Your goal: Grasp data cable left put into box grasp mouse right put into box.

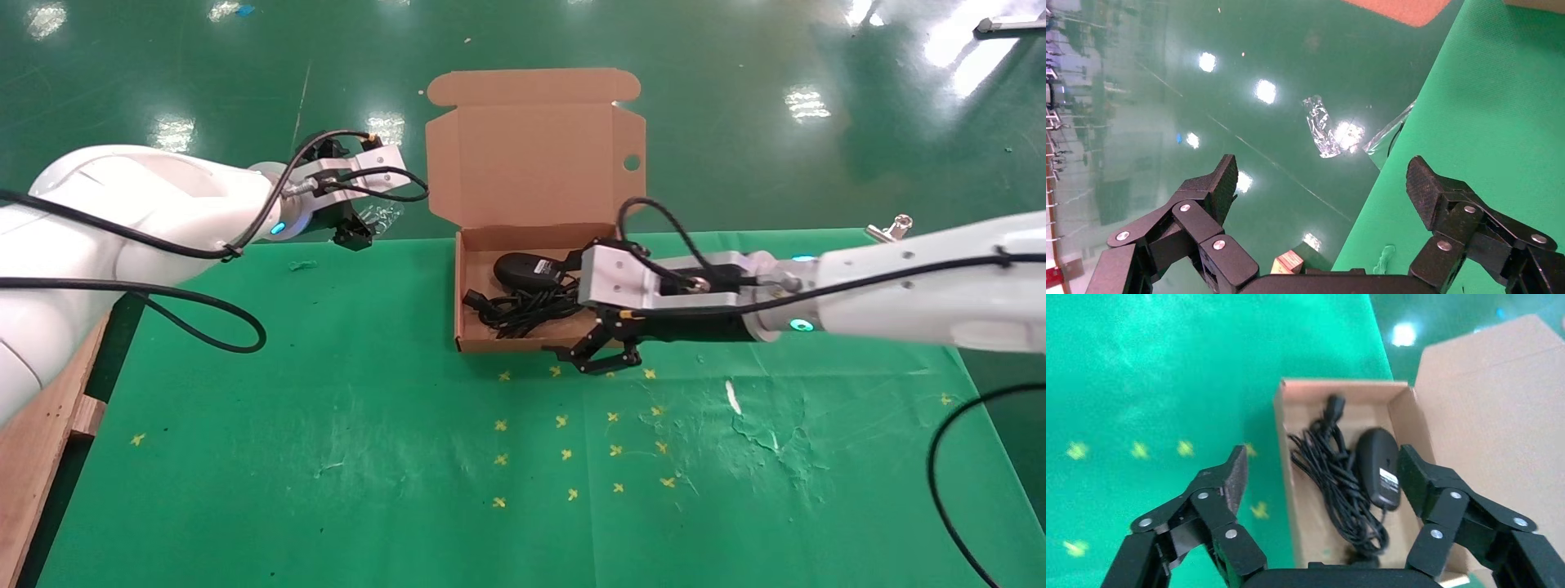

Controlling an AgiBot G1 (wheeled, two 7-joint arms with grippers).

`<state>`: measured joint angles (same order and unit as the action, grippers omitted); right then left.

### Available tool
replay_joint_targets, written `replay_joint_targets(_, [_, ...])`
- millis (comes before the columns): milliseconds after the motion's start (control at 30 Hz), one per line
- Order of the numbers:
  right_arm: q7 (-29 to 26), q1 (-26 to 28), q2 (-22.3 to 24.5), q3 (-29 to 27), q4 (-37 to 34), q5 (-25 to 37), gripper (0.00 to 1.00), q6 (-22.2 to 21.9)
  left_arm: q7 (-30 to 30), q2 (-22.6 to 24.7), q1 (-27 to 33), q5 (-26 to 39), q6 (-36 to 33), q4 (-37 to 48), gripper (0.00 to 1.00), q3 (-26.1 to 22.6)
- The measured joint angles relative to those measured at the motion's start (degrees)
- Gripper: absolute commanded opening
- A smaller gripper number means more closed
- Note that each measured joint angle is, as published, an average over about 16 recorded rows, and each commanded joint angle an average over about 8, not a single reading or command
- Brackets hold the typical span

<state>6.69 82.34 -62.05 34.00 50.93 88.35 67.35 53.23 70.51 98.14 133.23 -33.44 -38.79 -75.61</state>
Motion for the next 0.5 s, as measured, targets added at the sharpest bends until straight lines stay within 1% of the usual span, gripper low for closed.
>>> replay_joint_targets(333, [-4.29, -5.11, 6.66, -4.43, 5.58, -11.45, 1.0, 4.52, -0.06, -0.05, -0.05, -0.13, -0.08, -0.05, 1.0, 0.09])
replay_joint_targets(500, [-6.44, -7.67, 9.98, -6.64, 8.36, -17.17, 1.0, 6.78, -0.99, -0.84, -0.86, -2.14, -1.24, -0.82, 1.0, 1.4])
